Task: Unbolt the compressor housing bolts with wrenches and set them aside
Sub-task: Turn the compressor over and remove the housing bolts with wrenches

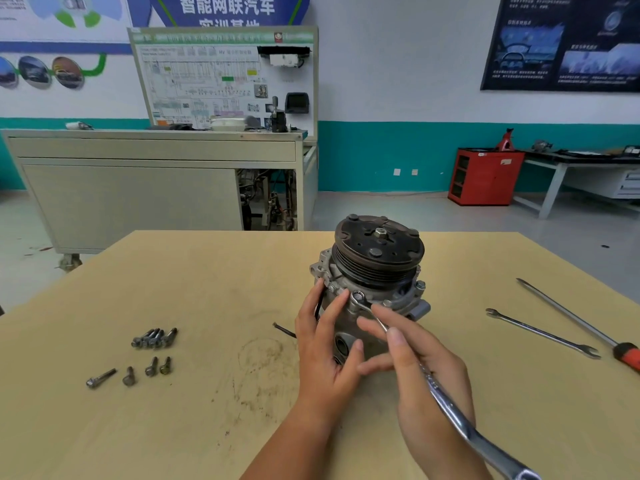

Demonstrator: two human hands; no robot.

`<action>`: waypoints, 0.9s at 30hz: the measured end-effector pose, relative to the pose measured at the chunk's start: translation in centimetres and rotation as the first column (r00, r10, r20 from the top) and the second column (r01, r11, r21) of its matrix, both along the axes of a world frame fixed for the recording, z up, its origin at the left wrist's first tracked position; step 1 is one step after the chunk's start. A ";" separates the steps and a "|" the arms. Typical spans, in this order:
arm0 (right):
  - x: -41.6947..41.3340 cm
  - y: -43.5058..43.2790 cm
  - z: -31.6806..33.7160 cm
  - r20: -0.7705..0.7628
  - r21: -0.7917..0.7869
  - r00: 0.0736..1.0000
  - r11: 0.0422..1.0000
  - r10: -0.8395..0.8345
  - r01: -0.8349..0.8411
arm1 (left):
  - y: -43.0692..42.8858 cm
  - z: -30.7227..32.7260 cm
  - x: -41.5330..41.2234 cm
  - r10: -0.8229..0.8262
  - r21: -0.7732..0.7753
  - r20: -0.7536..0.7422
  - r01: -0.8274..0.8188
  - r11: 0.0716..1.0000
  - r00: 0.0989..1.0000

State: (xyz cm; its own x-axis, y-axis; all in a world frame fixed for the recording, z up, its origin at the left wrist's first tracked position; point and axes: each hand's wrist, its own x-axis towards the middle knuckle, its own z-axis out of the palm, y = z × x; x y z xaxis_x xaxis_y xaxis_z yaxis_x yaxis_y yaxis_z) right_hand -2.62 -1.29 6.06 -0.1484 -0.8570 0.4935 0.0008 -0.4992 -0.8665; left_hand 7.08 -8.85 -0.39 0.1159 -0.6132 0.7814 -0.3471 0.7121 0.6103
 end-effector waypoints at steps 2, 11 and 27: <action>-1.0 -0.8 0.3 0.077 0.042 0.996 0.998 0.044 -0.048 | -0.1 -0.1 0.0 0.016 -0.010 0.005 -0.016 1.000 1.000; -6.5 -6.3 2.2 0.293 0.251 0.870 0.847 0.395 -0.469 | -0.4 -0.3 0.0 0.034 0.033 -0.173 -0.028 0.999 0.984; 0.7 0.1 -0.1 0.001 -0.018 1.000 1.000 0.019 -0.019 | -0.6 -0.5 -0.2 0.026 -0.023 -0.082 -0.028 0.999 0.996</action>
State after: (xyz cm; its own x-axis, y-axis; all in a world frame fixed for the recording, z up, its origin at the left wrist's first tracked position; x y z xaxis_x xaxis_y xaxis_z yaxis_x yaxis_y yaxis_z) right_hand -1.96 -1.21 5.92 -0.1326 -0.8507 0.5087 0.0112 -0.5145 -0.8574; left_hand 6.86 -9.48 -0.84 0.1960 -0.5899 0.7833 -0.3167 0.7179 0.6199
